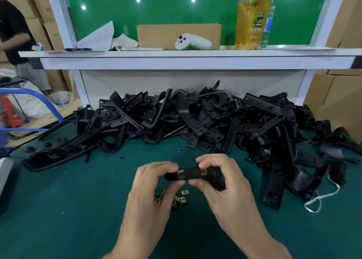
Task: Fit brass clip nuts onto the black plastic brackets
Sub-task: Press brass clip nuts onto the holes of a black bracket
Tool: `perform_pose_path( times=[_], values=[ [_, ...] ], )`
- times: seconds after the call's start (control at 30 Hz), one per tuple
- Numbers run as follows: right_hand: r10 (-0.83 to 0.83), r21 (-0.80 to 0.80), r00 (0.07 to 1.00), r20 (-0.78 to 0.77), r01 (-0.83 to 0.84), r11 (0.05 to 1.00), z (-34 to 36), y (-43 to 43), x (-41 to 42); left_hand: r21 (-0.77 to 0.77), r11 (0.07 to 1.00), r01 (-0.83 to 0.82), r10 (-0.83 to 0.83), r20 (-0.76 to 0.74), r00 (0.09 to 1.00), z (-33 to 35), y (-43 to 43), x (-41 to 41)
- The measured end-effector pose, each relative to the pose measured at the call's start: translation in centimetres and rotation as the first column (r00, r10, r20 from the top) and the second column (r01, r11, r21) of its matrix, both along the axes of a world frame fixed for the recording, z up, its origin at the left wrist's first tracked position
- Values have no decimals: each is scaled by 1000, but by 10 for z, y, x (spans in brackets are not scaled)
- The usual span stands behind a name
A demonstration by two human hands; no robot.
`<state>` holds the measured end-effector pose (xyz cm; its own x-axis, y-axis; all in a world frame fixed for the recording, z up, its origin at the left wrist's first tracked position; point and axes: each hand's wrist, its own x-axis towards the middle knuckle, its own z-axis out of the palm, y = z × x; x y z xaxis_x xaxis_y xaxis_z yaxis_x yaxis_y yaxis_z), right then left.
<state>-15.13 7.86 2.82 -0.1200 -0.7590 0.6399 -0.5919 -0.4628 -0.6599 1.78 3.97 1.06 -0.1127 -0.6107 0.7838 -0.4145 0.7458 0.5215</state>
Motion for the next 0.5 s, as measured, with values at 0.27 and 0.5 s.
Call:
perform_pose_path(
  times=[0.27,0.5],
  values=[
    [0,-67,995,-95,-6,998,-10,-3,-1,-44,997,-61,65,98,993,-8,-6,6],
    [-101,-136,976,-191,76,988,-17,-5,-2,-18,997,-68,70,103,992,-11,-4,1]
  ],
)
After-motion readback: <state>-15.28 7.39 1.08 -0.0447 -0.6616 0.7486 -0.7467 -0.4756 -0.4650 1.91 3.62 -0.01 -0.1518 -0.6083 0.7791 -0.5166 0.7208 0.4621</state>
